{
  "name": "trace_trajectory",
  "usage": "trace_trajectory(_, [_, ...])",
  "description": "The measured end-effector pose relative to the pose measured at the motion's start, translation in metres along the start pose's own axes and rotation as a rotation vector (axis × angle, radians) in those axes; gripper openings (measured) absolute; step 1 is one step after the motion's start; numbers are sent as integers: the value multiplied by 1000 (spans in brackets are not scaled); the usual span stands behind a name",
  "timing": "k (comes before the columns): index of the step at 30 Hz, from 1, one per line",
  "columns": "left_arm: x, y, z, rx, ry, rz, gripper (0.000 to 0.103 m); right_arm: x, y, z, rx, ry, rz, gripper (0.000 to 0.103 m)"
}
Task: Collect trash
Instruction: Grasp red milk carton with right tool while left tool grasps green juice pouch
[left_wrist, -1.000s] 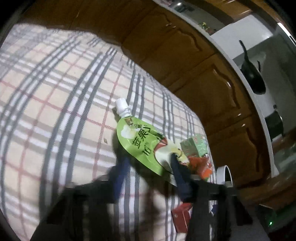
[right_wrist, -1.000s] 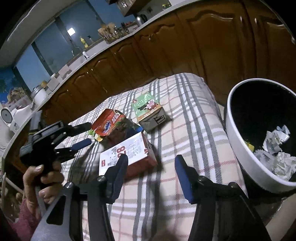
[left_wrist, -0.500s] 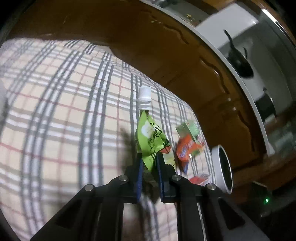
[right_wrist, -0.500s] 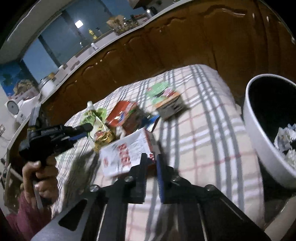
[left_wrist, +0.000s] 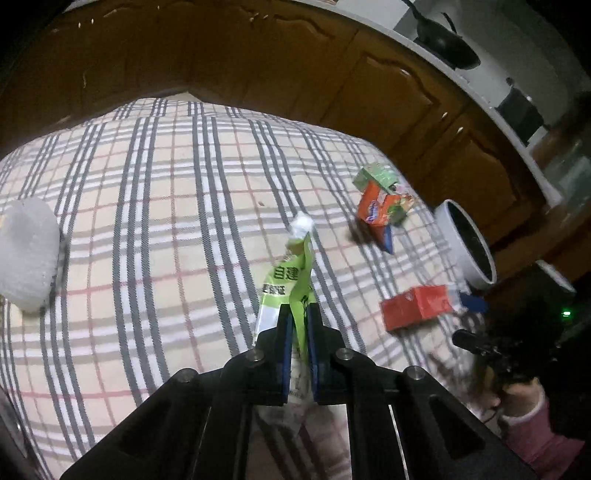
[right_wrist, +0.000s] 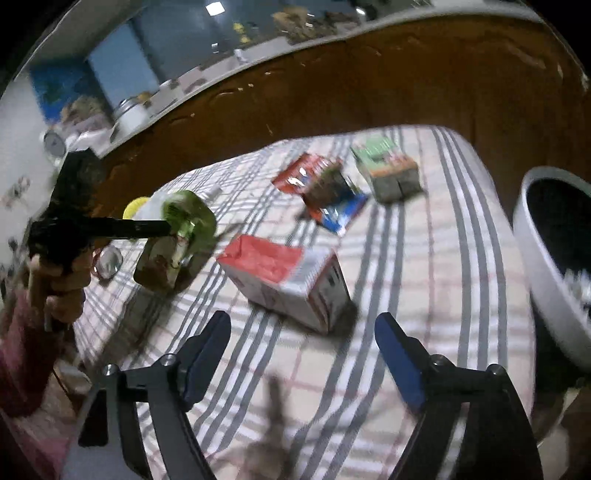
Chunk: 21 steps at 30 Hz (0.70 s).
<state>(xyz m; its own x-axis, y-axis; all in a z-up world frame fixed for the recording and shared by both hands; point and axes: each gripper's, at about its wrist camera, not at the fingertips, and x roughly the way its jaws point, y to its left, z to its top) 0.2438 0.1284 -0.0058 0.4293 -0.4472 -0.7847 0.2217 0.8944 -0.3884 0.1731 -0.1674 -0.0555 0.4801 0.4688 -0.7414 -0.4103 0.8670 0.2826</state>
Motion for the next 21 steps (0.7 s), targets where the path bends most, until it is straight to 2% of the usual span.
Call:
trace_trajectory(4, [4,-22,-5,56,-41,85,7,13,12,11,-139,35,-56,83])
trace_trajectory(7, [1,-30,-12,61,-80,107,16,23,13,15,-173,56,-54,83])
trace_trajectory(9, [1,-31,-17,46,-103,126,29,30,14,21,-185,61,-34,83])
trace_trajectory(11, [3,-32,-23,44,-115,161,37,34,14,25,-194,63,-10,83])
trace_trajectory(13, [7,-35,-30,48,-122,185,41,38,16,26,-201,68,0,79])
trace_trajectory(15, [12,-37,-36,58,-120,212,41,41,20,26,-219,77,-11,52])
trace_trajectory(20, [15,-43,-42,47,-147,192,36,38,18,17,-163,74,-34,34])
trace_trajectory(21, [14,-45,-43,41,-152,175,35,34,14,14,-128,61,-33,33])
